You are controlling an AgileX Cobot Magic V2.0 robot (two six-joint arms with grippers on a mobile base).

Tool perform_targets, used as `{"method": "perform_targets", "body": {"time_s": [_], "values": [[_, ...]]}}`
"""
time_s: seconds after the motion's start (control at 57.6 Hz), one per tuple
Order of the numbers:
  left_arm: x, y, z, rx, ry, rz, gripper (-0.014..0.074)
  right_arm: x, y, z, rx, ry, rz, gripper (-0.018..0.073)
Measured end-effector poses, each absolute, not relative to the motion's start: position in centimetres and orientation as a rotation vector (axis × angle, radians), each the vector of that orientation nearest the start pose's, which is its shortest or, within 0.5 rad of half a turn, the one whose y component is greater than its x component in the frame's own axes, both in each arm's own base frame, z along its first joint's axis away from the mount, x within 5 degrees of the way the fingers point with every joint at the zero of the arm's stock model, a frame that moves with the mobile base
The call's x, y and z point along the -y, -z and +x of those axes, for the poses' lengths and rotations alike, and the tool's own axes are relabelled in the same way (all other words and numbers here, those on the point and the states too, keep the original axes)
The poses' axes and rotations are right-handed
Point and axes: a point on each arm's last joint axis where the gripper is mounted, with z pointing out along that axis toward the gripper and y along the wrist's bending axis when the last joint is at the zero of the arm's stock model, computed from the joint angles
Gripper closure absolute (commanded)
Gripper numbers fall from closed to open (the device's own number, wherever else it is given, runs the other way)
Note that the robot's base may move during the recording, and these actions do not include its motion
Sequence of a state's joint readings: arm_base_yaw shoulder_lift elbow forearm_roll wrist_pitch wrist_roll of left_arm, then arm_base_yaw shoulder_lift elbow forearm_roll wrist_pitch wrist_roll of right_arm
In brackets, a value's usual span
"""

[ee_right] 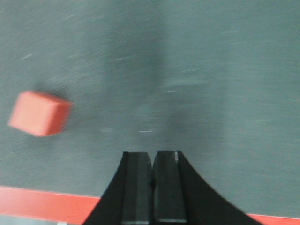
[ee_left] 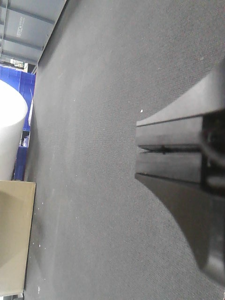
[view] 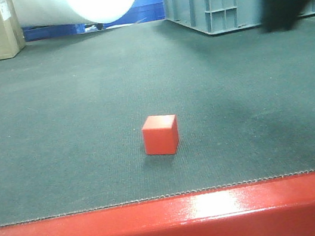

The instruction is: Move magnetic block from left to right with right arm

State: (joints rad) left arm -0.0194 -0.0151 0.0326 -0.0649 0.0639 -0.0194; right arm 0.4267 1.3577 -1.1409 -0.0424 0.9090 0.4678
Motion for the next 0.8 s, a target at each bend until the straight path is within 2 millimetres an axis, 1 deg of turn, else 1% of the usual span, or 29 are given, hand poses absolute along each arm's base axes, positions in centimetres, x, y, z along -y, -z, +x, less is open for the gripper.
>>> {"method": "perform_targets", "body": {"time_s": [0.122,0.191,0.295,0.365,0.451,0.538,0.799], "values": [[0.1,-19.7,5.7,-1.565,0.085,-0.047,0.0713,-7.7,-31.9,23.3,-2.535,-0.234,0.03,0.0504],[0.1,-19.7,5.7,-1.565,0.085,-0.047,0.0713,-5.9,-31.9,21.9,-2.475,-0.194,-0.002,0.0504],[0.1,-19.7,5.7,-1.565,0.085,-0.047,0.0713,-3.7,-31.7,19.9,-2.373,-0.107,-0.104,0.0504],[0.1,-19.7,5.7,-1.565,0.085,-0.047,0.0713,-2.7,-31.9,18.4,-2.281,-0.071,-0.15,0.0504],[0.1,-19.7,5.7,-1.565,0.085,-0.047,0.0713,-1.9,-31.9,17.0,-2.16,-0.054,-0.151,0.0504],[0.1,-19.7,5.7,-1.565,0.085,-0.047,0.0713,-1.4,-31.2,15.5,-2.058,-0.06,-0.117,0.0504],[0.1,-19.7,5.7,-1.565,0.085,-0.047,0.0713,-0.7,-27.8,10.7,-1.768,-0.051,-0.064,0.0504]]}}
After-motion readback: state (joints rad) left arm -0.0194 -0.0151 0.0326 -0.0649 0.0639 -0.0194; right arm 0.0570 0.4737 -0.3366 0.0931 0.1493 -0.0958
